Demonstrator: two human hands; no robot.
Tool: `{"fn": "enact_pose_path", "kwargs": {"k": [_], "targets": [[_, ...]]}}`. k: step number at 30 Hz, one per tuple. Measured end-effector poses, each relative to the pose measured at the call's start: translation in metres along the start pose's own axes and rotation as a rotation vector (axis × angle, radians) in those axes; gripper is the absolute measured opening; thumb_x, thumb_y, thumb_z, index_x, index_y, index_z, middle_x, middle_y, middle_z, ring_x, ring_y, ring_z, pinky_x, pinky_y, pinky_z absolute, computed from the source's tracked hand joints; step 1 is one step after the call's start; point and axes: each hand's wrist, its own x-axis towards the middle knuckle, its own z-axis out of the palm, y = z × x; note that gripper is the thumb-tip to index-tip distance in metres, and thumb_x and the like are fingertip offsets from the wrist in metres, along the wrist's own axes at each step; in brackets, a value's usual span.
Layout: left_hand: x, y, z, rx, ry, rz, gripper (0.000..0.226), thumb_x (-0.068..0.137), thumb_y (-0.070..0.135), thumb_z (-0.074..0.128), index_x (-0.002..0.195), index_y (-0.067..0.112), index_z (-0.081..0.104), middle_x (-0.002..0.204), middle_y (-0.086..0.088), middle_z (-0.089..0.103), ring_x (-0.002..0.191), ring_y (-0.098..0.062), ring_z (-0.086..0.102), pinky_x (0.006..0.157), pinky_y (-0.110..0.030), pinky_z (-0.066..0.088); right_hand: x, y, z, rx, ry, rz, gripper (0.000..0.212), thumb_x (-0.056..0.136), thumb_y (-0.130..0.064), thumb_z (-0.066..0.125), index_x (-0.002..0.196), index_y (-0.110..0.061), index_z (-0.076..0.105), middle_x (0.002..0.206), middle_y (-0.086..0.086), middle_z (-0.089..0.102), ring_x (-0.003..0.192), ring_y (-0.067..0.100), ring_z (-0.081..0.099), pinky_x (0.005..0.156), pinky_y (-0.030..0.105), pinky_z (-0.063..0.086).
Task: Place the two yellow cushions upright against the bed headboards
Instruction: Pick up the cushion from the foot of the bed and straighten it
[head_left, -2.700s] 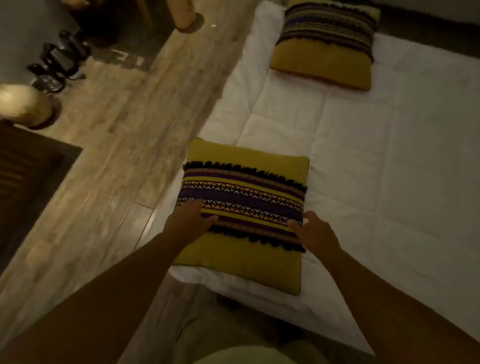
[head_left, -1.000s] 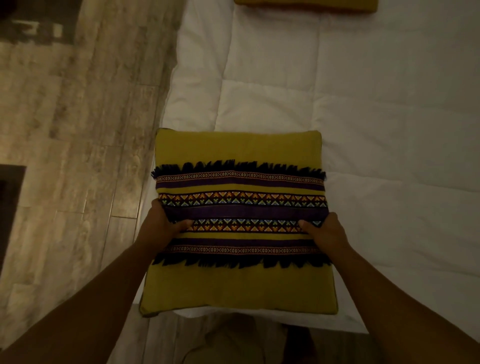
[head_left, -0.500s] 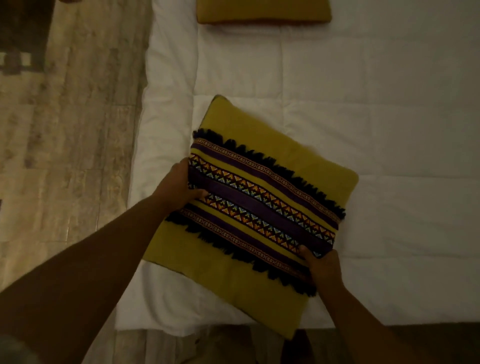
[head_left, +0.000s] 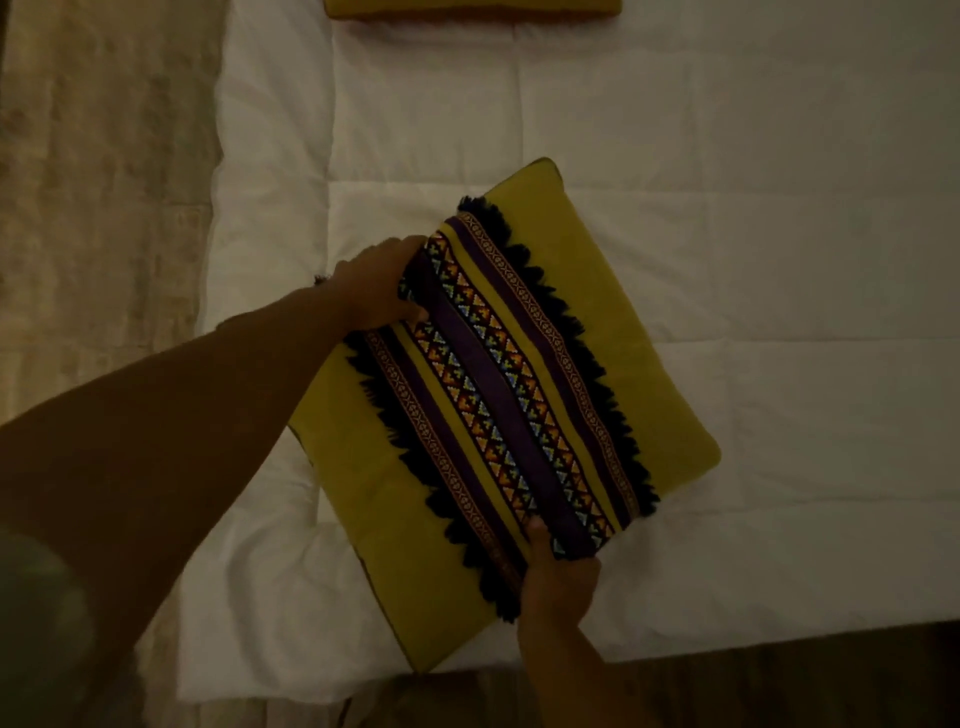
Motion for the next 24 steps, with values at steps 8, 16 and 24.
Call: {"fn": "enact_pose_path", "kwargs": {"k": [8, 16, 24], "targets": [[0.021, -0.016, 0.023, -0.009, -0.065, -0.118, 0.103, 0.075, 0.040, 0.080, 0.155, 0.025, 0.018, 0.148, -0.015, 0.039, 0.137, -0.037, 0.038, 0.111, -0.058, 0.033, 0.035, 0.005, 0.004, -0.072, -0.095, -0.004, 0.081, 0.075, -0.033, 0.084, 0.141, -0.005, 0.048, 0.136, 0.013, 0.059, 0.122, 0.028, 0.056, 0.106, 0.044, 0.046], [-0.008, -0.014, 0.029, -0.099, 0.128, -0.134, 0.079, 0.082, 0.042, 0.072, 0.149, 0.020, 0.036, 0.144, -0.014, 0.047, 0.132, -0.035, 0.046, 0.106, -0.052, 0.041, 0.055, -0.029, -0.039, -0.460, -0.009, -0.173, 0.124, 0.066, -0.051, 0.085, 0.156, -0.003, 0.014, 0.159, 0.019, 0.021, 0.143, 0.035, 0.029, 0.118, 0.046, 0.030], [-0.089, -0.003, 0.068, -0.118, 0.376, -0.308, 0.084, 0.084, 0.049, 0.068, 0.149, 0.010, 0.033, 0.154, -0.014, 0.037, 0.143, -0.033, 0.034, 0.115, -0.054, 0.031, 0.104, -0.154, -0.056, -0.745, -0.166, -0.612, 0.096, 0.068, -0.054, 0.084, 0.136, 0.001, 0.046, 0.137, 0.021, 0.050, 0.119, 0.040, 0.056, 0.092, 0.053, 0.054]]}}
